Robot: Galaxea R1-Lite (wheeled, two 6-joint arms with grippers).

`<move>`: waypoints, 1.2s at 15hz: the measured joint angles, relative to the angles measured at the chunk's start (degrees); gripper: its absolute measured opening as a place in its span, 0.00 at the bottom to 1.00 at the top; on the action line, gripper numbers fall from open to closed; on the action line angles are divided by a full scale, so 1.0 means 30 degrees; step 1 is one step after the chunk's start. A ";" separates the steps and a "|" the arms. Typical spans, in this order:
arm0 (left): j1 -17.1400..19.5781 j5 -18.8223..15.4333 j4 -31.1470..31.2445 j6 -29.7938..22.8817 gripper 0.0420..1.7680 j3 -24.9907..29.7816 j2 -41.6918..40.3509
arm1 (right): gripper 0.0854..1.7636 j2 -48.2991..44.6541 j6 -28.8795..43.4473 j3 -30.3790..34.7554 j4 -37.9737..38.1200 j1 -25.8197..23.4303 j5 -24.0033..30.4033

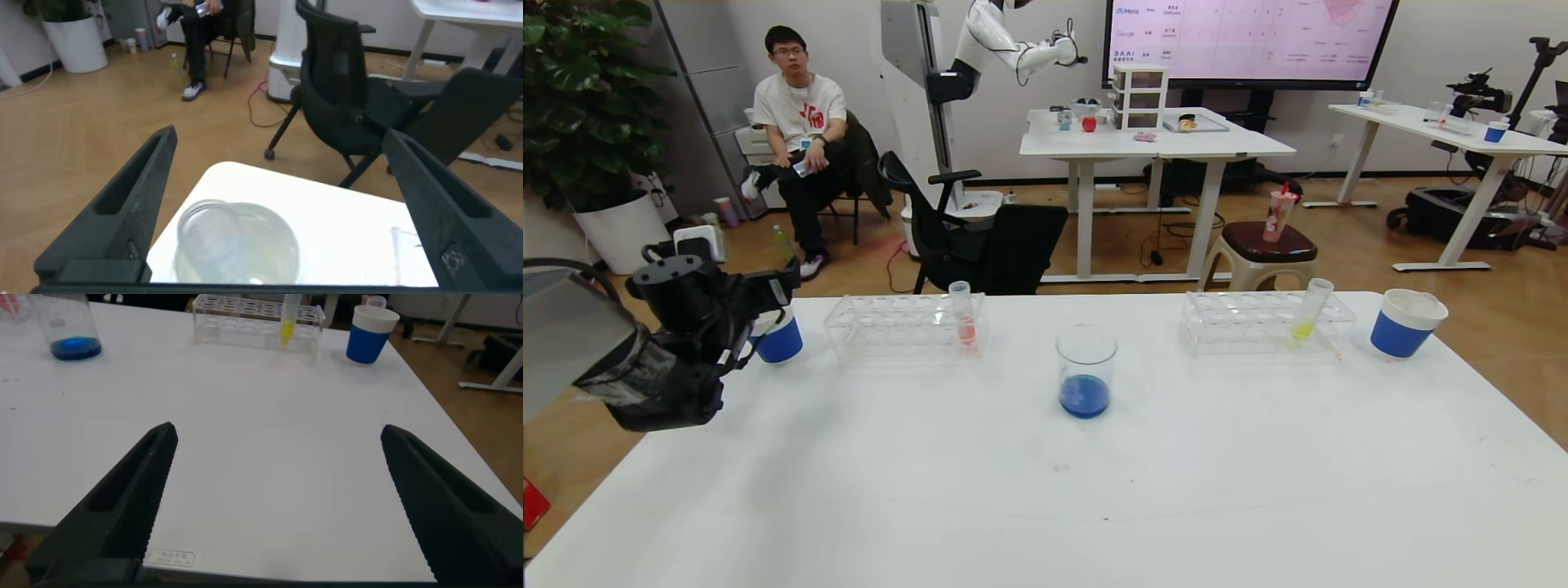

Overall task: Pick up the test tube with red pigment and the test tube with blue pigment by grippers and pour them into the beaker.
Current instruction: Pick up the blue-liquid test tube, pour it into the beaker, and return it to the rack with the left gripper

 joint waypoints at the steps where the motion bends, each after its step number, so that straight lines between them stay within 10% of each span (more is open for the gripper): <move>1: -0.0553 -0.0012 0.0337 0.0000 0.99 -0.0057 -0.0435 | 0.98 0.0000 0.0000 0.0000 0.0000 0.0000 0.0000; 8: -0.5323 0.0053 0.2320 0.0902 0.99 0.0496 -0.4263 | 0.98 0.0000 0.0000 0.0000 0.0000 0.0000 0.0000; 13: -0.5876 0.0073 0.4417 0.2979 0.99 0.2698 -0.8960 | 0.98 0.0000 0.0000 0.0000 0.0000 0.0000 0.0000; 18: -0.5364 0.0321 1.0858 0.3552 0.99 0.5502 -1.7026 | 0.98 0.0000 -0.0004 -0.0008 0.0000 0.0000 -0.0008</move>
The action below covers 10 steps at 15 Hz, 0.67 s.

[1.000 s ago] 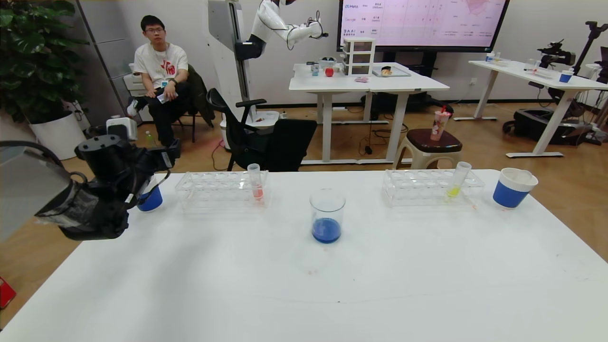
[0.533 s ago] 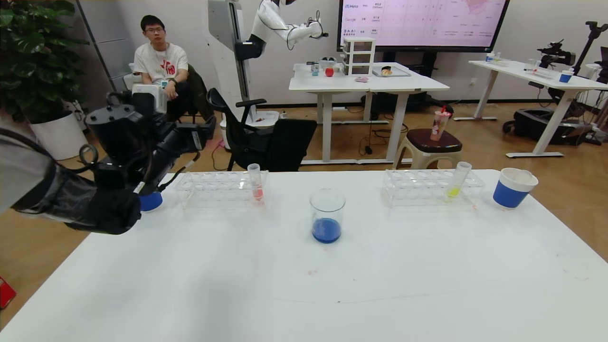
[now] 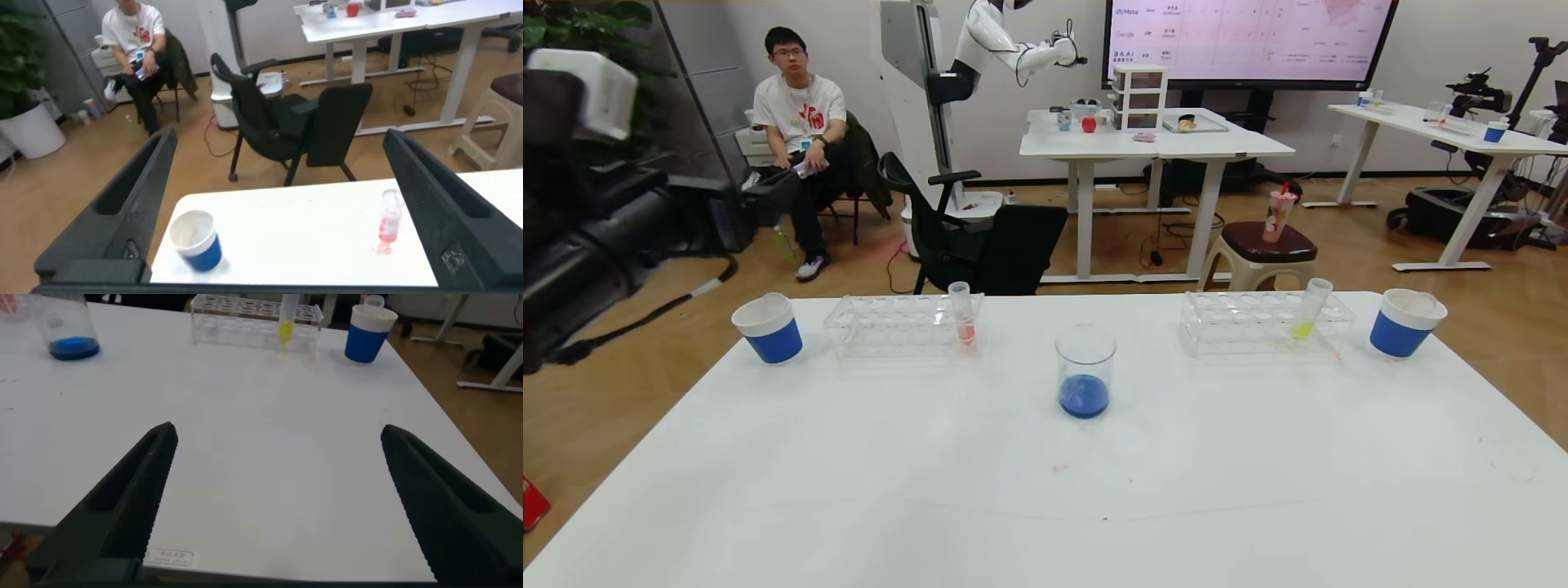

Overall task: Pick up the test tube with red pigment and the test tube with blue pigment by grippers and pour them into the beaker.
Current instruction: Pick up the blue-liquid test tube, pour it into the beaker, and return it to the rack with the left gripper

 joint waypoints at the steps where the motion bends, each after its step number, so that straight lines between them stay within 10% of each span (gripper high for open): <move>1: 0.0276 0.0081 0.1654 0.0061 0.99 0.0605 -0.1918 | 0.98 0.0000 0.0004 0.0000 0.0000 0.0000 0.0008; 10: 0.1122 0.0240 1.3694 0.0000 0.99 0.3279 -1.6998 | 0.98 0.0000 0.0004 0.0008 0.0000 0.0000 0.0008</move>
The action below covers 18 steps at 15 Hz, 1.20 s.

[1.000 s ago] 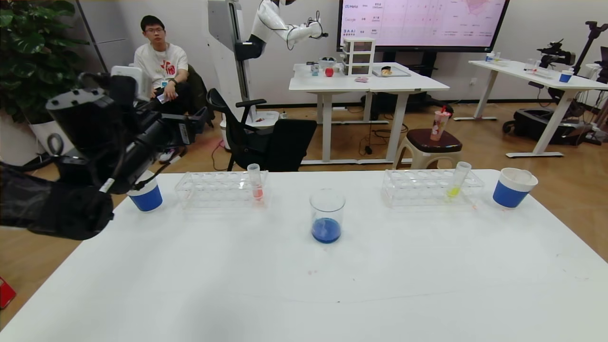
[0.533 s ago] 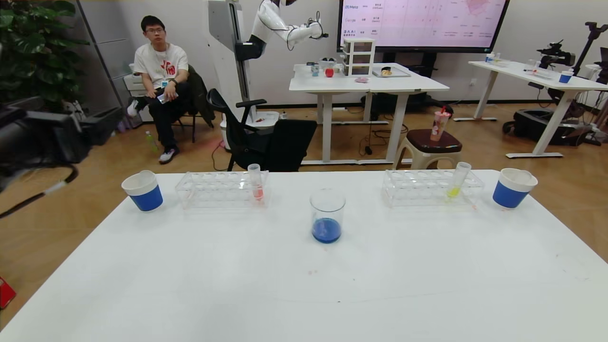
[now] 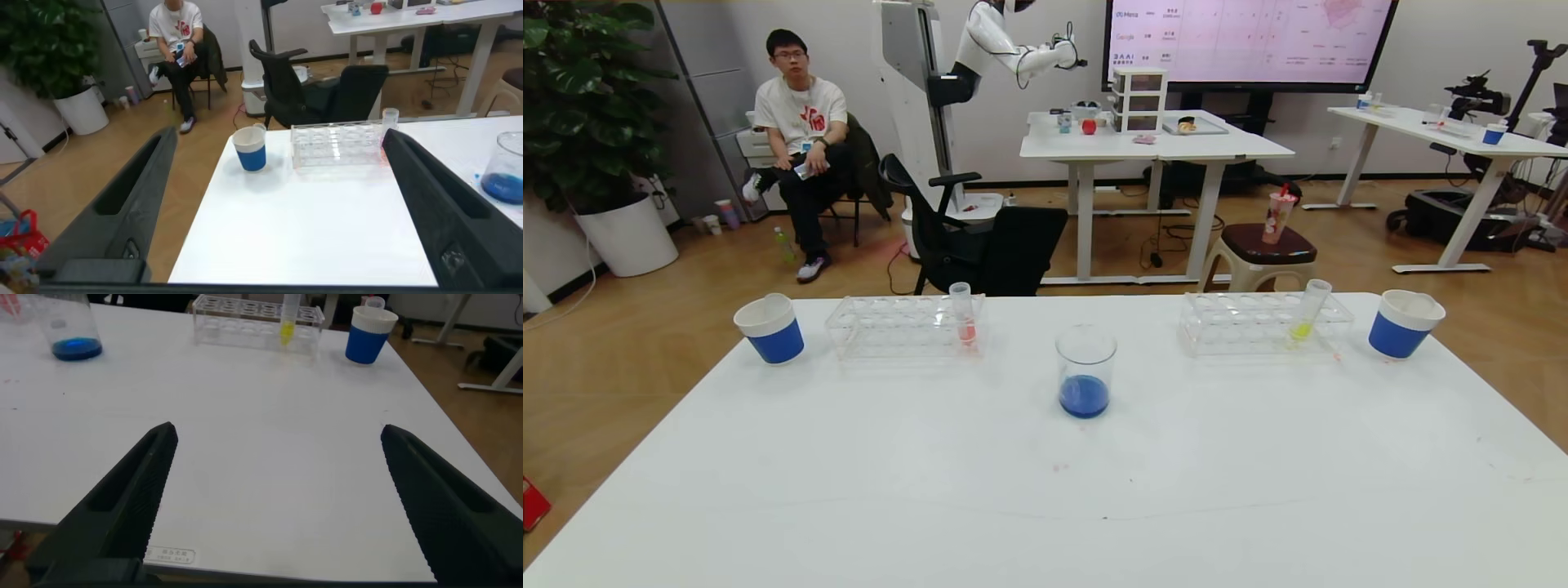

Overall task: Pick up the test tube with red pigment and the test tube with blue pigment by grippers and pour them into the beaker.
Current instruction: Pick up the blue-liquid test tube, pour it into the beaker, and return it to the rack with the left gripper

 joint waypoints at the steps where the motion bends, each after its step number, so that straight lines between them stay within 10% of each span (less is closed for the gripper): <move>1: -0.0008 0.0016 0.1333 0.0008 0.99 0.0142 -0.1406 | 0.98 0.0000 0.0000 0.0000 0.0000 0.0000 -0.0008; 8: 0.0553 -0.1178 0.2666 -0.0110 0.99 0.3495 -0.8131 | 0.98 0.0000 0.0008 0.0000 0.0000 0.0000 0.0000; 14: 0.0581 -0.2861 -0.1134 -0.1451 0.99 1.1191 -0.9399 | 0.98 0.0000 0.0000 0.0000 0.0000 0.0000 0.0000; 18: 0.0581 -0.3470 -0.0260 -0.1902 0.99 1.2085 -0.9452 | 0.98 0.0000 0.0008 0.0000 0.0008 0.0000 0.0000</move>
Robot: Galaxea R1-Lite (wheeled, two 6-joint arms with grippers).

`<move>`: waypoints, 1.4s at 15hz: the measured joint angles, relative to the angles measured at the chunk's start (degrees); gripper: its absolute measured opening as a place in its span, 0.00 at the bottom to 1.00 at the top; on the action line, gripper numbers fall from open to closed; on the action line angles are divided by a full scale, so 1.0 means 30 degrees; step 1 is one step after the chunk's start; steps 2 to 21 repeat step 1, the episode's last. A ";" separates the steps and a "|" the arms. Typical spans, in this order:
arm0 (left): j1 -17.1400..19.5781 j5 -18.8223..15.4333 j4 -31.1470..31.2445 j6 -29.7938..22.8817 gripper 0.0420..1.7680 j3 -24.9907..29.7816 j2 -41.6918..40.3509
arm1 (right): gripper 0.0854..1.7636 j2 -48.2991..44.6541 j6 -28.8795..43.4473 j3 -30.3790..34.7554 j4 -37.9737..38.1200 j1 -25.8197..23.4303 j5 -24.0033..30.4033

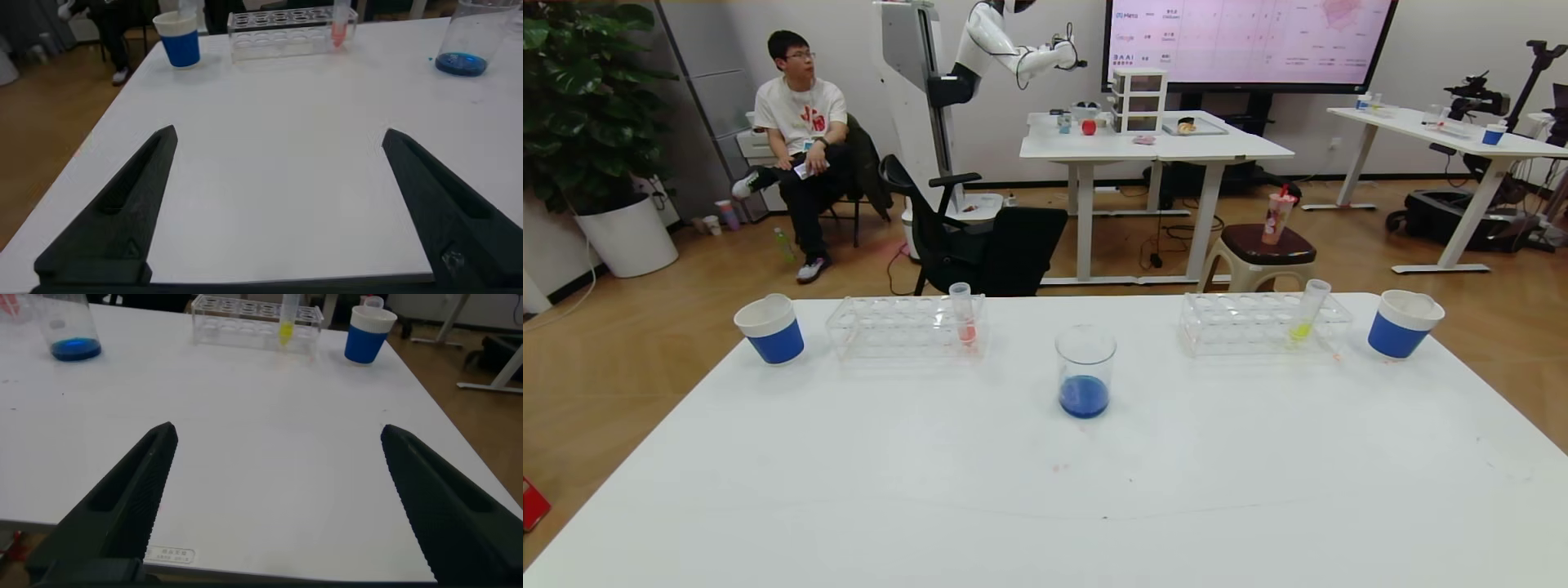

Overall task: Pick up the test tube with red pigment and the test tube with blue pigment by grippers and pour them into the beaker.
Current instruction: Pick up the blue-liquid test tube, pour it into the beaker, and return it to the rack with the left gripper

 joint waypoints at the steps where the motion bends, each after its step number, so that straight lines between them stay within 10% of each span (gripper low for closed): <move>1: 0.0000 -0.0138 0.0000 0.0065 0.99 0.0045 0.0000 | 0.98 0.0000 -0.0008 0.0000 -0.0008 0.0000 0.0000; 21: 0.0000 -0.0138 0.0000 0.0065 0.99 0.0045 0.0000 | 0.98 0.0000 -0.0008 0.0000 -0.0008 0.0000 0.0000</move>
